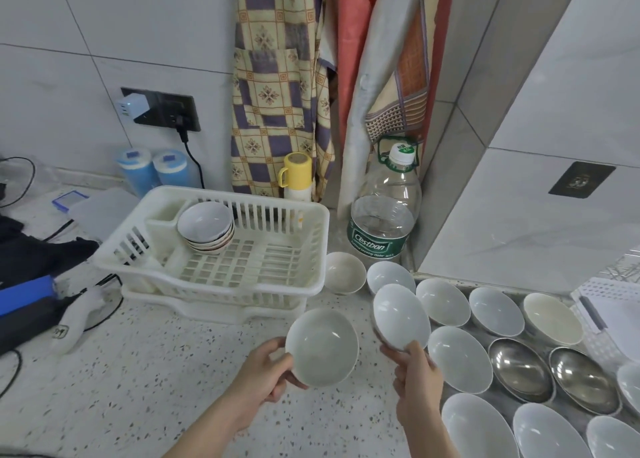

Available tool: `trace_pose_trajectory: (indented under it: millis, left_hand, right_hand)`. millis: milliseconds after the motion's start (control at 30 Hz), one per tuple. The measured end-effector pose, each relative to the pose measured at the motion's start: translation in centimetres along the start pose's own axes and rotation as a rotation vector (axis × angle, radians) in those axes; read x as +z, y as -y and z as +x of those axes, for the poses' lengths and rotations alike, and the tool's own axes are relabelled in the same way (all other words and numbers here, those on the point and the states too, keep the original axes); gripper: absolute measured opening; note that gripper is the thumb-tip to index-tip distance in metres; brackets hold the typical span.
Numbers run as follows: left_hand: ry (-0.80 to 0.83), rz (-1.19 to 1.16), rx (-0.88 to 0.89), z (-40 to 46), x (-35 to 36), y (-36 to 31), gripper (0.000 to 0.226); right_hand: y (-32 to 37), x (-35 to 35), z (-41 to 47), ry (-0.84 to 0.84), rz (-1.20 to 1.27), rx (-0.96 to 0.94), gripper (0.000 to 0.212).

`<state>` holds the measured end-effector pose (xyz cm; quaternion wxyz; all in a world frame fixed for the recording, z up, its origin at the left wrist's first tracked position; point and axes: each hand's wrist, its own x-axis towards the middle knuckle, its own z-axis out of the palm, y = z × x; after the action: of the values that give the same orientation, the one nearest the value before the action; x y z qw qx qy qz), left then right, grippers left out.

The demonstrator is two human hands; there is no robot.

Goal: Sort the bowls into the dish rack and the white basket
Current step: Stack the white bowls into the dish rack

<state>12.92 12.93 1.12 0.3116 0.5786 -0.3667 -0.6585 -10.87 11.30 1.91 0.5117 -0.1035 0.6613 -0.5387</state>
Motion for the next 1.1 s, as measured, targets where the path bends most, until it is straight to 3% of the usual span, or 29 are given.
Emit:
trace_pose_trajectory:
  millis: [233, 433, 800, 933, 1100]
  left_hand:
    - [0.039, -0.159, 0.106, -2.7, -4.4, -2.5, 0.051]
    - [-0.073, -0.224, 0.176, -3.4, -11.5, -5.0, 0.037]
    - [-0.296, -0.186, 0.288, 0.0, -23.6, -9.7, 0.034]
    - [-0.312, -0.186, 0.333, 2.3, -25.5, -11.7, 0.024]
    - [-0.320, -0.152, 0.378, 5.7, -26.0, -14.0, 0.020]
  right_hand:
    - [4.7, 6.8, -3.8, 0.154, 0.003, -0.239, 0.012]
    - [5.1, 15.7, -4.1, 0.259, -0.242, -0.377, 0.016]
    - [1.4, 28.2, 1.8, 0.258, -0.720, -0.322, 0.039]
    - [0.1, 29.7, 3.4, 0.243, -0.775, -0.240, 0.039]
    - [-1.0, 30.5, 4.8, 0.256, -0.772, -0.179, 0.057]
